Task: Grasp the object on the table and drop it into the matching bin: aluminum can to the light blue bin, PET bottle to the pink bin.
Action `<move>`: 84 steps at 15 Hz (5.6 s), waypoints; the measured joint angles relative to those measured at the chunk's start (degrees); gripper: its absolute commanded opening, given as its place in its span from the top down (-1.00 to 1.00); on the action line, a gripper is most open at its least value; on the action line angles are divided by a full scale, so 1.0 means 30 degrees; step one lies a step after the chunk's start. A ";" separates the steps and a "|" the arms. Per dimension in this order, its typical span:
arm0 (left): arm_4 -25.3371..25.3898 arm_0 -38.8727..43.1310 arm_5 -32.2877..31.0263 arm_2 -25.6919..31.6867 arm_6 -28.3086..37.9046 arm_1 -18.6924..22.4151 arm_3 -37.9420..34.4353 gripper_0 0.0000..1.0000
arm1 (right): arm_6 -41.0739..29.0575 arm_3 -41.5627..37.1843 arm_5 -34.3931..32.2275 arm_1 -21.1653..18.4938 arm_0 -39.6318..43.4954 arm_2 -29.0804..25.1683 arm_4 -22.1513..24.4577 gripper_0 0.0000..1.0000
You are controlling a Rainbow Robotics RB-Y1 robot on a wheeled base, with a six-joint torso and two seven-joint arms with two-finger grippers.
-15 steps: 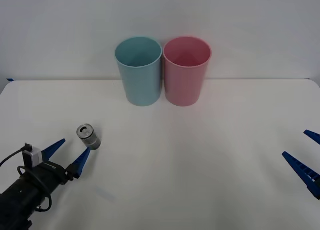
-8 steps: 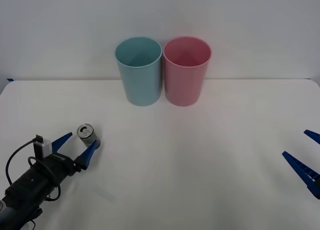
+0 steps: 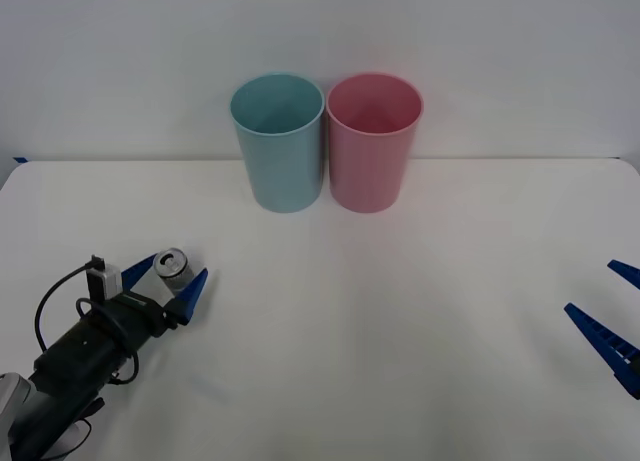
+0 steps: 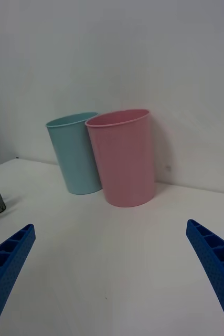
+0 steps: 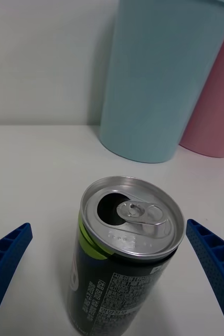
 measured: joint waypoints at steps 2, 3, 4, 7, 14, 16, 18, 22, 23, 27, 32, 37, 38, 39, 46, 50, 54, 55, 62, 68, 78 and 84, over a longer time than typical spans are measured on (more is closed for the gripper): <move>-0.0052 -0.0023 0.0006 -0.0013 -0.0070 -0.0041 0.0006 -0.50 | 0.0000 0.0000 0.0000 0.0000 0.0000 0.0000 0.0000 -1.00; -0.0086 -0.0036 0.0021 0.0001 -0.0115 -0.0043 0.0009 0.18 | 0.0000 0.0000 0.0000 0.0000 0.0000 0.0000 0.0000 -1.00; -0.0114 -0.0050 0.0024 0.0004 -0.0168 -0.0043 0.0005 0.71 | 0.0000 0.0000 0.0000 0.0000 0.0000 0.0000 0.0000 -1.00; -0.0220 -0.0054 0.0025 0.0005 -0.0427 -0.0043 0.0003 1.00 | 0.0001 0.0000 0.0000 0.0000 0.0000 0.0000 0.0000 -1.00; -0.0128 0.0007 -0.0123 0.0017 -0.0580 -0.0035 -0.0010 1.00 | 0.0000 0.0000 0.0000 0.0000 0.0000 0.0000 0.0000 -1.00; 0.0015 0.0029 -0.0475 0.0165 -0.0587 -0.0018 -0.0014 1.00 | 0.0000 0.0000 0.0000 0.0000 0.0000 0.0000 0.0000 -1.00; 0.0028 0.0057 -0.1279 0.0626 -0.0518 0.0009 -0.0035 1.00 | 0.0000 0.0000 0.0000 0.0000 0.0000 0.0000 0.0000 -1.00; 0.0097 0.1102 -0.2047 0.1306 0.0363 0.0044 -0.2351 1.00 | 0.0001 0.0000 0.0000 0.0000 -0.0001 0.0000 0.0000 -1.00; 0.0102 0.1507 -0.2047 0.1403 0.1094 0.0042 -0.3293 1.00 | 0.0000 0.0000 0.0000 0.0000 0.0000 0.0000 0.0000 -1.00; 0.0080 0.2547 -0.2033 0.2108 0.3785 0.0044 -0.6776 1.00 | 0.0000 0.0000 0.0000 0.0000 -0.0001 0.0000 0.0000 -1.00; -0.0380 0.2501 -0.1560 0.2913 0.7395 0.0044 -1.0046 1.00 | 0.0000 0.0000 0.0000 0.0000 -0.0001 0.0000 0.0000 -1.00; -0.0578 0.1231 -0.1045 0.3260 1.0612 0.0223 -1.1712 1.00 | 0.0000 0.0000 0.0000 0.0000 -0.0001 0.0000 0.0000 -1.00; -0.0930 0.0737 -0.0912 0.3253 1.1211 0.0347 -1.1731 1.00 | 0.0000 0.0000 0.0000 0.0000 -0.0001 0.0000 0.0000 -1.00; -0.1393 0.0144 -0.0700 0.3238 1.1895 0.0471 -1.1743 1.00 | 0.0000 0.0000 0.0000 0.0000 -0.0001 0.0000 0.0000 -1.00; -0.4097 -0.4001 0.0801 0.1744 1.4765 0.0937 -1.0689 1.00 | 0.0000 0.0000 0.0000 0.0000 -0.0001 0.0000 0.0000 -1.00; -0.5624 -0.6908 0.0814 0.1705 1.4501 0.1085 -0.7784 0.99 | 0.0000 0.0000 0.0000 0.0000 -0.0001 0.0000 0.0000 -1.00; -0.6958 -0.9606 0.0794 0.1244 1.4229 0.1129 -0.4928 0.99 | 0.0000 0.0000 0.0000 0.0000 0.0000 0.0000 0.0000 -1.00; -0.7140 -1.0231 0.0794 0.0911 1.4105 0.1130 -0.4207 0.99 | 0.0000 0.0000 0.0000 0.0000 0.0000 0.0000 0.0000 -1.00; -0.7715 -1.4689 0.0802 -0.0967 1.1662 0.1121 0.1772 0.99 | 0.0000 0.0000 0.0000 0.0000 -0.0001 0.0000 0.0000 -1.00; -0.8135 -1.7036 0.0954 -0.1290 1.0507 0.1087 0.4927 0.98 | 0.0000 0.0000 0.0000 0.0000 -0.0001 0.0000 0.0000 -1.00; -0.8182 -1.7067 0.1223 -0.1283 1.0295 0.0837 0.4960 -1.00 | 0.0001 0.0000 0.0000 0.0000 -0.0001 0.0000 0.0000 -1.00; -0.7148 -1.6716 0.0531 -0.1283 1.0245 0.0910 0.4957 -1.00 | 0.0001 0.0000 0.0000 0.0000 -0.0001 0.0000 0.0000 -1.00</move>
